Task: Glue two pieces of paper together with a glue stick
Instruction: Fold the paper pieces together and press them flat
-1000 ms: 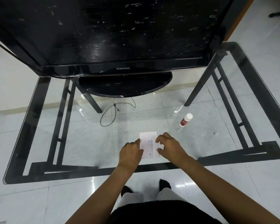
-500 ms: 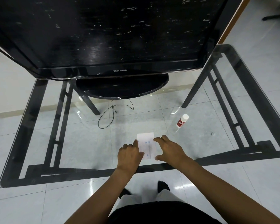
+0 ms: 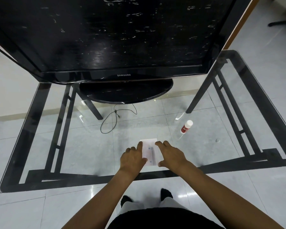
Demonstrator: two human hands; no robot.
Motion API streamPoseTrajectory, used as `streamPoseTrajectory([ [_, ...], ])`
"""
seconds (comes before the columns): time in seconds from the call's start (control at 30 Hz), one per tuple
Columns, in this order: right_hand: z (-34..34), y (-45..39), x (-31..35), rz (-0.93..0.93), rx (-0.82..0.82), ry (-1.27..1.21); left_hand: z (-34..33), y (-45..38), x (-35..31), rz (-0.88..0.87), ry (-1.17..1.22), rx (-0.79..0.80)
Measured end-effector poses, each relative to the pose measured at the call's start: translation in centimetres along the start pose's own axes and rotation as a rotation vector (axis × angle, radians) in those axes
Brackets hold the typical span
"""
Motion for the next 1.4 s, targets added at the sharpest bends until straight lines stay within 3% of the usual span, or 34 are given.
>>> streamPoseTrajectory([
  [0.4, 1.5, -1.3, 1.5, 0.008, 0.113, 0.06, 0.4, -0.6, 0.5, -0.017, 0.042, 0.063],
  [0.5, 1.8, -0.9, 2.3, 0.014, 0.033, 0.318, 0.4, -0.3, 0.3, -0.025, -0.059, 0.068],
  [0.57, 1.8, -0.5, 3.0, 0.155, -0.062, 0.437, 0.4, -0.1, 0.2, -0.026, -0.184, 0.033],
  [0.67, 1.3, -0.4, 3.4, 0.353, -0.034, 0.377, -0.4, 0.0, 0.1, -0.086, -0.299, -0.017],
  [0.9, 0.9, -1.1, 2.0, 0.317, 0.166, 0.111, -1.2, 0.0, 1.0, -0.261, -0.356, 0.049],
  [1.0, 1.7, -1.5, 1.9, 0.294, 0.11, 0.033, 0.0, -0.3, 1.1, -0.306, -0.333, 0.068],
  [1.17, 0.2, -1.7, 2.3, 0.3, -0.088, 0.28, 1.0, -0.4, 2.7, -0.404, -0.412, 0.099],
  [1.4, -1.5, -1.0, 2.5, 0.257, -0.115, 0.355, 0.0, 3.3, 4.9, -0.582, -0.489, 0.076],
])
Point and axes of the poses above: each hand's wrist, its own y-axis away from the middle knuckle, its own z-axis out of the back of the hand, x = y × z, the point moved 1 cm from there along -y, towards the middle knuckle, and after that the axes turned 2 degrees about -x, right-handed, at the moved point
